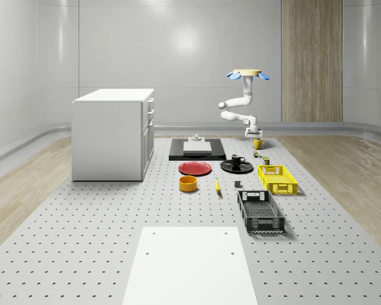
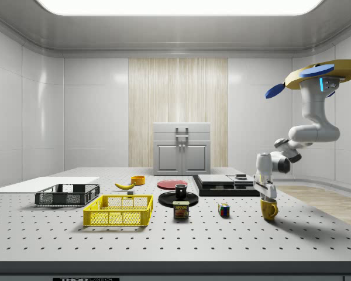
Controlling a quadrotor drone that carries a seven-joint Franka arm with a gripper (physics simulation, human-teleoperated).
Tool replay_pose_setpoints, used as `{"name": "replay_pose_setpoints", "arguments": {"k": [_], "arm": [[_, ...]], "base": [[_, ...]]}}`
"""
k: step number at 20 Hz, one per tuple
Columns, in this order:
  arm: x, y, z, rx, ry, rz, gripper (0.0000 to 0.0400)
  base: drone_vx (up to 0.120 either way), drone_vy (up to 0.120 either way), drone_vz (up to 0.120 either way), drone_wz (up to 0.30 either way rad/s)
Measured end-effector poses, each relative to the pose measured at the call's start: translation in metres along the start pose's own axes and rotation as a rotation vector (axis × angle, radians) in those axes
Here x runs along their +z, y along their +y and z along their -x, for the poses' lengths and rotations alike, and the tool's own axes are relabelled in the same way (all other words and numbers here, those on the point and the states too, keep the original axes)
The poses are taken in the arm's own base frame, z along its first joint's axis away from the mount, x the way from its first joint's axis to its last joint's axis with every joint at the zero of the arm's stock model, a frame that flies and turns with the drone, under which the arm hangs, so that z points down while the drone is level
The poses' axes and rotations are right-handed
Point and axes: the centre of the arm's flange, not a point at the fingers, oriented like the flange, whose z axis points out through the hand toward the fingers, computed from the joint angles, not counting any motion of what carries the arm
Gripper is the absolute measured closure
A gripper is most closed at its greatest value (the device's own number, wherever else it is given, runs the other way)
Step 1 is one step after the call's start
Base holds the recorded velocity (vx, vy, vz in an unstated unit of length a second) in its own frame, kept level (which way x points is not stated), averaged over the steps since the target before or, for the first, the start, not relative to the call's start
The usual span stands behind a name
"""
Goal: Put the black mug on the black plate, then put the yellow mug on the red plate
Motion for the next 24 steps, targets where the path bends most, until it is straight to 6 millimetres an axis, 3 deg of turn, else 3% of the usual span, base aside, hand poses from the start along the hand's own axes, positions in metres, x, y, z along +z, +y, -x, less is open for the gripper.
{"name": "replay_pose_setpoints", "arguments": {"k": [7, 17, 24], "arm": [[-0.020, 0.000, 0.000, 0.000, 0.000, 0.000, 0.0290], [-0.026, 0.000, 0.000, 0.000, 0.000, 0.000, 0.0290], [-0.027, 0.000, 0.000, 0.000, 0.000, 0.000, 0.0290]], "base": [[0.000, 0.000, 0.120, 0.000], [0.000, 0.000, 0.120, 0.000], [0.109, -0.114, 0.086, 0.000]]}}
